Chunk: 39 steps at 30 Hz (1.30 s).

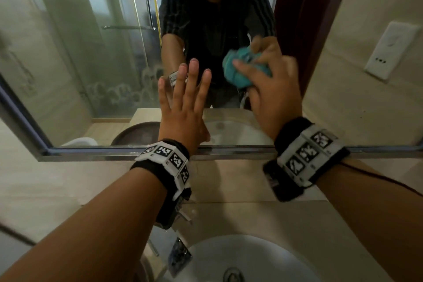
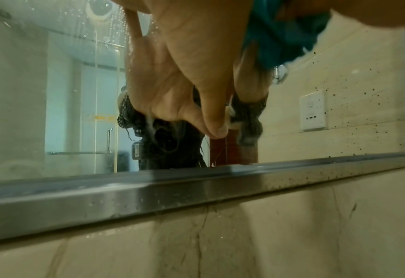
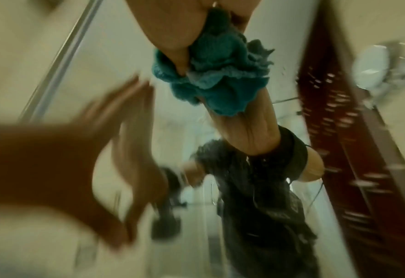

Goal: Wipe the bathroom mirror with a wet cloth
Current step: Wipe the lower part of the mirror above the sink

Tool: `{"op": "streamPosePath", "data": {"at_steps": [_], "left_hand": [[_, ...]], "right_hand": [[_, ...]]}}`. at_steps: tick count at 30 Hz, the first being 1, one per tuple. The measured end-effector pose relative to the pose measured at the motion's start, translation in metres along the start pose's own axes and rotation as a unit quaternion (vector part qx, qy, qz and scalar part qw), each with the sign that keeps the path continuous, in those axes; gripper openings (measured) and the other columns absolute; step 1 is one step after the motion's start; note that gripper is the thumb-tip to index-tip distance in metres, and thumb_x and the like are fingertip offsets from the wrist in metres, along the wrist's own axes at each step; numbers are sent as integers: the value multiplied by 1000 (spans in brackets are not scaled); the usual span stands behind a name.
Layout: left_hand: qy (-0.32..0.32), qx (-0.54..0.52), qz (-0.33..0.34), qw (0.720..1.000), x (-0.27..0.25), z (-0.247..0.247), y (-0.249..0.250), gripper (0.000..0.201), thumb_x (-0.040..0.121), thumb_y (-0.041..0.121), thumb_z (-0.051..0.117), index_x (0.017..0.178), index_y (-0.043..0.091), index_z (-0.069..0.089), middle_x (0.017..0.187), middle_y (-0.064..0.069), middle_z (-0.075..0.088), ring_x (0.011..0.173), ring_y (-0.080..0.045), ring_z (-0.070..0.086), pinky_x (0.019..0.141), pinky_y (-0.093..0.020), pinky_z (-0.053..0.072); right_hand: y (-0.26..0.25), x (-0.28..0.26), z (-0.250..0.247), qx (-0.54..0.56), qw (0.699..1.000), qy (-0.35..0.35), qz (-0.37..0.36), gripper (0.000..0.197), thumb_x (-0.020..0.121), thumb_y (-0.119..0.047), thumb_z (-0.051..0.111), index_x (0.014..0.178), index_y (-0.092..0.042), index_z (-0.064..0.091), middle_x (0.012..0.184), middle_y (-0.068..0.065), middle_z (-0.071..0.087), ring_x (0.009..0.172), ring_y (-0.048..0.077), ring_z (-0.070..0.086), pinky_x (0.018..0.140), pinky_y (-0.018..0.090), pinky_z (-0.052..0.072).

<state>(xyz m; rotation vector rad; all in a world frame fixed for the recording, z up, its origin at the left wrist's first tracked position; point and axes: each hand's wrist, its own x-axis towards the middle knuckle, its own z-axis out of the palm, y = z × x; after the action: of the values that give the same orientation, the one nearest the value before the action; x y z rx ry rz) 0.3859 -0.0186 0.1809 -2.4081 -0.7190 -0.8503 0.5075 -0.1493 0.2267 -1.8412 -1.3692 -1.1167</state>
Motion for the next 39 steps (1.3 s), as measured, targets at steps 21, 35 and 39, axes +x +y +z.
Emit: {"op": "streamPosePath", "data": {"at_steps": [21, 35, 39], "left_hand": [[11, 0, 4, 1000, -2, 1, -2, 138, 60, 65, 70, 143, 12, -27, 153, -13, -22, 141, -33, -7, 112, -56, -7], [-1, 7, 1, 1000, -2, 2, -2, 148, 51, 69, 73, 142, 11, -28, 152, -16, -13, 140, -35, -7, 111, -57, -5], [-13, 11, -4, 1000, -2, 2, -1, 150, 51, 73, 72, 141, 11, -31, 151, -16, -17, 140, -34, -9, 110, -57, -7]], "right_hand": [[14, -64, 16, -55, 945, -223, -232, 44, 68, -15, 80, 109, -13, 68, 107, 18, 63, 79, 32, 58, 65, 41, 52], [14, -87, 25, -33, 950, -252, -183, 48, 64, -17, 83, 110, -17, 67, 106, 14, 64, 79, 29, 60, 63, 40, 55], [11, -20, -3, -11, 995, -54, -79, 37, 86, -18, 51, 121, -14, 60, 113, 15, 60, 96, 29, 47, 79, 33, 46]]}}
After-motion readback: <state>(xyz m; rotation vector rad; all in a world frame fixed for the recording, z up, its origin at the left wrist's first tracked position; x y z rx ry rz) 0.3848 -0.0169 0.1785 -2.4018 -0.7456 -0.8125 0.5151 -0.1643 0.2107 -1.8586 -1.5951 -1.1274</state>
